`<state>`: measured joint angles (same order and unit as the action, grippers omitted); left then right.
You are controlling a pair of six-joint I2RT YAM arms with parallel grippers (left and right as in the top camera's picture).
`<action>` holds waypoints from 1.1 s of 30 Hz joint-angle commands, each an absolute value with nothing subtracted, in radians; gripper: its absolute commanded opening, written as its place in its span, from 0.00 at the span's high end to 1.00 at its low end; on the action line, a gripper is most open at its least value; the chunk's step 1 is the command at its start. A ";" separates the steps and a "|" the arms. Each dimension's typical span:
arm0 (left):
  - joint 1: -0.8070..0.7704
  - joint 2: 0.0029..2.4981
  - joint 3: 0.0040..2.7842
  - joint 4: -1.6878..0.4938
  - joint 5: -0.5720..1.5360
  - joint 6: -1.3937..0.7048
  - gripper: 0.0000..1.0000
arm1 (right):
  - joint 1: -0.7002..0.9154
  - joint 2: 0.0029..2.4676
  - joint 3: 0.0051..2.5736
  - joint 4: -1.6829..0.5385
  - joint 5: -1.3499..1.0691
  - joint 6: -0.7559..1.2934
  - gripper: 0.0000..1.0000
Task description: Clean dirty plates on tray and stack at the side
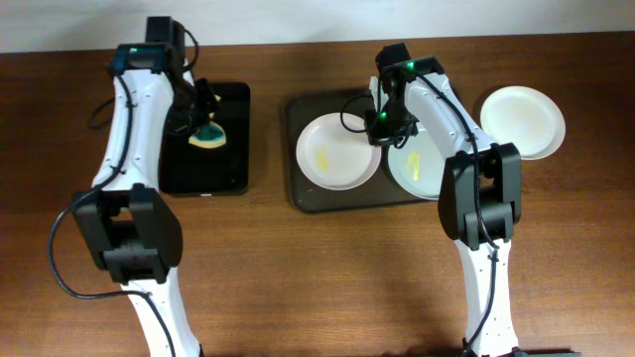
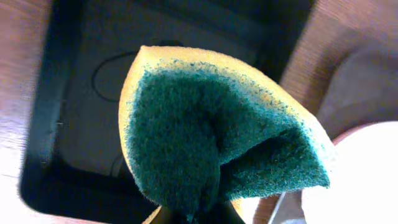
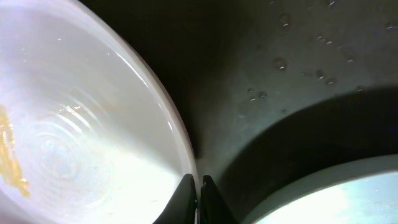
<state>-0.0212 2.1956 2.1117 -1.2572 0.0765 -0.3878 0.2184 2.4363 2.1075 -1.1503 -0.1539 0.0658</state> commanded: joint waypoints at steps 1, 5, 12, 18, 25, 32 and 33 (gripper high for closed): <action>-0.093 2.178 2.121 -1.259 0.102 -0.364 1.00 | 0.215 2.437 2.078 -1.119 -0.100 0.056 0.96; -0.170 2.178 2.115 -1.257 0.102 -0.366 1.00 | 0.215 2.437 2.066 -1.111 -0.100 0.056 0.96; -0.269 2.195 2.046 -1.139 0.241 -0.380 1.00 | 0.216 2.437 2.066 -1.103 -0.101 0.056 0.96; -0.341 2.232 2.006 -1.010 0.248 -0.456 1.00 | 0.216 2.437 2.066 -1.100 -0.101 0.057 0.96; -0.408 2.345 2.000 -0.876 0.285 -0.584 1.00 | 0.216 2.437 2.066 -1.096 -0.101 0.057 0.96; -0.451 2.389 2.000 -0.789 0.294 -0.652 1.00 | 0.216 2.437 2.066 -1.096 -0.101 0.060 0.96; -0.455 2.390 2.000 -0.780 0.294 -0.667 1.00 | 0.216 2.437 2.066 -1.096 -0.101 0.060 0.96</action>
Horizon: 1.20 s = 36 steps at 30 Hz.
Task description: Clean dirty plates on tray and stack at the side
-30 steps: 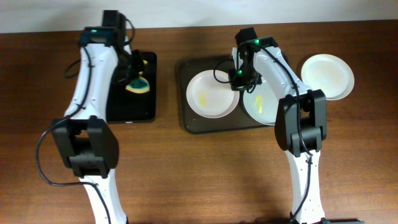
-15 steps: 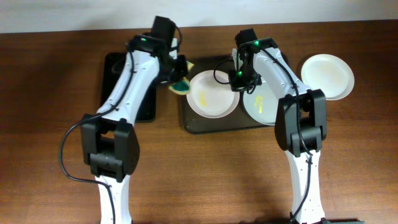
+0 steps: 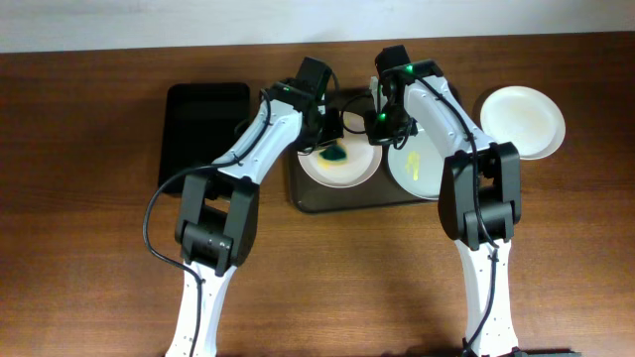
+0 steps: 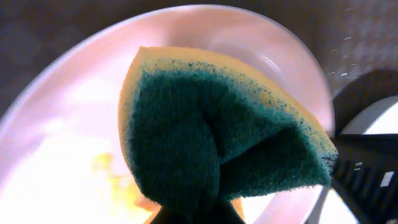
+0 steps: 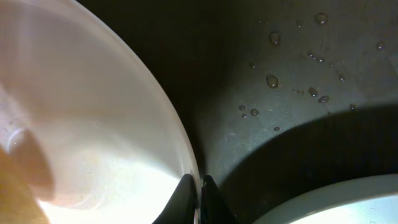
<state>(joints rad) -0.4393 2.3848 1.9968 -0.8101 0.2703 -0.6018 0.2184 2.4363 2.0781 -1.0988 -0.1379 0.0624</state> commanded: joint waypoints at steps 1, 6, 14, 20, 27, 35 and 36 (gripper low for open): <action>-0.460 2.392 2.000 -0.775 0.294 -0.679 1.00 | 0.216 2.437 2.066 -1.096 -0.101 0.060 0.96; -0.479 2.410 2.000 -0.779 0.311 -0.719 1.00 | 0.216 2.437 2.066 -1.097 -0.101 0.060 0.96; -0.495 2.442 2.000 -0.883 0.101 -0.718 1.00 | 0.216 2.437 2.066 -1.097 -0.100 0.059 0.96; -0.493 2.442 2.000 -1.025 -0.302 -0.701 1.00 | 0.215 2.437 2.066 -1.097 -0.100 0.059 0.96; -0.438 2.427 2.041 -1.053 -0.374 -0.658 1.00 | 0.215 2.437 2.066 -1.102 -0.099 0.059 0.96; -0.410 2.421 2.179 -1.036 -0.180 -0.658 1.00 | 0.215 2.437 2.066 -1.101 -0.100 0.059 0.96; -0.410 2.422 2.178 -1.023 -0.105 -0.658 1.00 | 0.215 2.437 2.066 -1.101 -0.100 0.059 0.96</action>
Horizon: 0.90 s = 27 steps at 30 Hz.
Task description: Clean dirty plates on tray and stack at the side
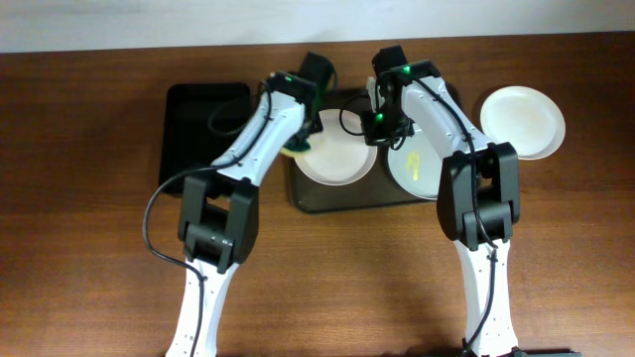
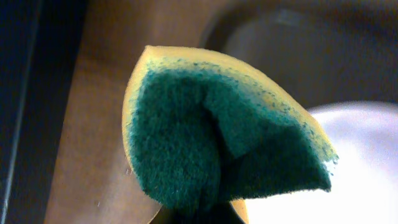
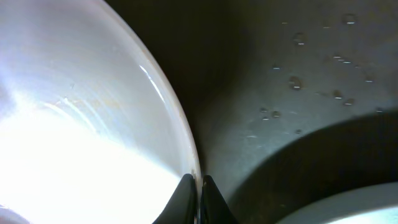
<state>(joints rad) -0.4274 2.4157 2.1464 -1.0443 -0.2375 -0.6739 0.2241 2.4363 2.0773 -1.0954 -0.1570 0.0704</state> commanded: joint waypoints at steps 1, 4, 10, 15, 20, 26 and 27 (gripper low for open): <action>-0.410 2.424 2.178 -1.011 -0.046 -0.658 1.00 | 0.215 2.437 2.066 -1.101 -0.100 0.059 0.96; -0.419 2.429 2.177 -0.957 0.124 -0.658 1.00 | 0.215 2.437 2.066 -1.100 -0.100 0.059 0.96; -0.456 2.468 2.177 -0.865 0.195 -0.679 1.00 | 0.215 2.437 2.066 -1.100 -0.100 0.059 0.96; -0.455 2.524 2.177 -0.849 0.209 -0.748 1.00 | 0.215 2.437 2.066 -1.098 -0.101 0.059 0.96; -0.450 2.561 2.177 -0.833 0.163 -0.739 1.00 | 0.215 2.437 2.066 -1.103 -0.100 0.059 0.96; -0.419 2.558 2.200 -0.965 -0.068 -0.672 1.00 | 0.215 2.437 2.066 -1.105 -0.100 0.059 0.96; -0.406 2.558 2.214 -1.004 -0.118 -0.672 1.00 | 0.215 2.437 2.066 -1.105 -0.100 0.059 0.96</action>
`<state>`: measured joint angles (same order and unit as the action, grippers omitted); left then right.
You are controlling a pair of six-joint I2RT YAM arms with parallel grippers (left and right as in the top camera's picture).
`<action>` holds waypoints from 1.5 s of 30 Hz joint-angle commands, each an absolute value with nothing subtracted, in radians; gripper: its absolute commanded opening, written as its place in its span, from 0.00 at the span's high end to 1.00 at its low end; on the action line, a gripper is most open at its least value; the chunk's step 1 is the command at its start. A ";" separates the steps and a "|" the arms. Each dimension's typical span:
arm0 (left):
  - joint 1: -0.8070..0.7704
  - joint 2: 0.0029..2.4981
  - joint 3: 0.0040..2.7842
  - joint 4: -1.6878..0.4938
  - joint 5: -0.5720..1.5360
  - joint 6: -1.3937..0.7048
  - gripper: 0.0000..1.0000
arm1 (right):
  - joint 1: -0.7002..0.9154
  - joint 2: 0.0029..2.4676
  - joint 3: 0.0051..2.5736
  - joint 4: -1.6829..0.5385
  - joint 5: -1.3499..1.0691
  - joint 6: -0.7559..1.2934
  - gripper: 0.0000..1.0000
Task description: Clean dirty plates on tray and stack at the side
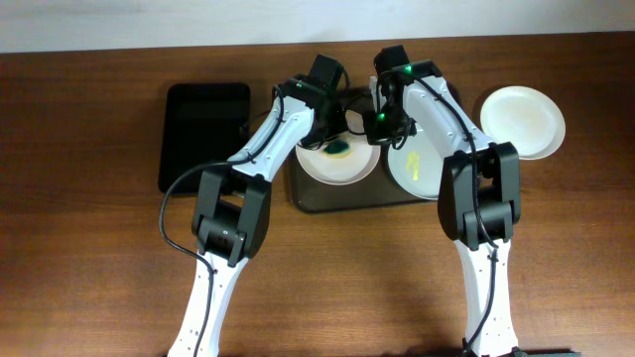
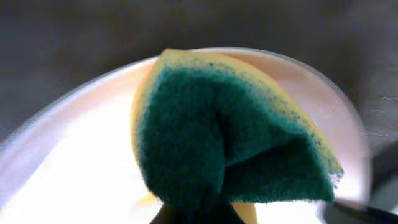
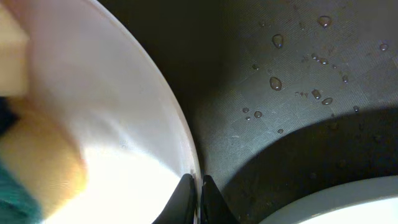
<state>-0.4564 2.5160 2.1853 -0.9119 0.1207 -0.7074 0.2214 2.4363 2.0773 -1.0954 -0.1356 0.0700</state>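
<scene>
Two white plates lie on the dark tray [image 1: 317, 198]. The left plate [image 1: 342, 171] has the green and yellow sponge [image 1: 339, 149] on it, folded in my shut left gripper [image 2: 198, 214]; the sponge [image 2: 230, 137] fills the left wrist view over the plate [image 2: 74, 162]. My right gripper [image 3: 199, 182] is shut on this plate's right rim [image 3: 180, 130]. The right plate [image 1: 415, 169] carries a yellow smear. A clean white plate [image 1: 524, 119] sits on the table right of the tray.
A black tray [image 1: 203, 134] lies on the wooden table left of the dark tray. Water drops dot the dark tray's floor [image 3: 292, 68] between the two plates. Both arms cross above the tray's back half.
My left gripper, then at the tray's left edge over bare wood, now holds the sponge on the left plate's upper part. The right gripper keeps pinching the plate's rim.
The sponge first hung over the black tray while the left plate bore a yellow smear. Then it was on that plate. Then it was at the tray's left edge and the plate looked white. Now the sponge is on the plate again. The right gripper held the rim throughout.
</scene>
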 commanded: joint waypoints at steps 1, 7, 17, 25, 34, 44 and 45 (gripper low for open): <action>-0.394 2.558 2.226 -1.035 -0.158 -0.672 1.00 | 0.215 2.437 2.066 -1.105 -0.100 0.059 0.96; -0.339 2.558 2.336 -1.153 -0.276 -0.654 1.00 | 0.215 2.437 2.066 -1.104 -0.100 0.059 0.96; -0.344 2.564 2.376 -1.012 0.250 -0.654 1.00 | 0.215 2.437 2.066 -1.104 -0.100 0.059 0.96; -0.411 2.603 2.376 -0.954 0.303 -0.654 1.00 | 0.215 2.437 2.066 -1.105 -0.100 0.059 0.96; -0.415 2.650 2.376 -1.079 0.020 -0.653 1.00 | 0.215 2.437 2.066 -1.118 -0.100 0.059 0.96; -0.400 2.648 2.435 -1.266 -0.498 -0.654 1.00 | 0.215 2.437 2.066 -1.117 -0.099 0.059 0.96; -0.399 2.648 2.455 -1.280 -0.498 -0.654 1.00 | 0.215 2.437 2.066 -1.114 -0.100 0.059 0.96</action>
<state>-0.4541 2.6183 2.4161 -1.2350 -0.2333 -0.6662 0.2352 2.4363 2.0773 -1.0973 -0.1871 0.0696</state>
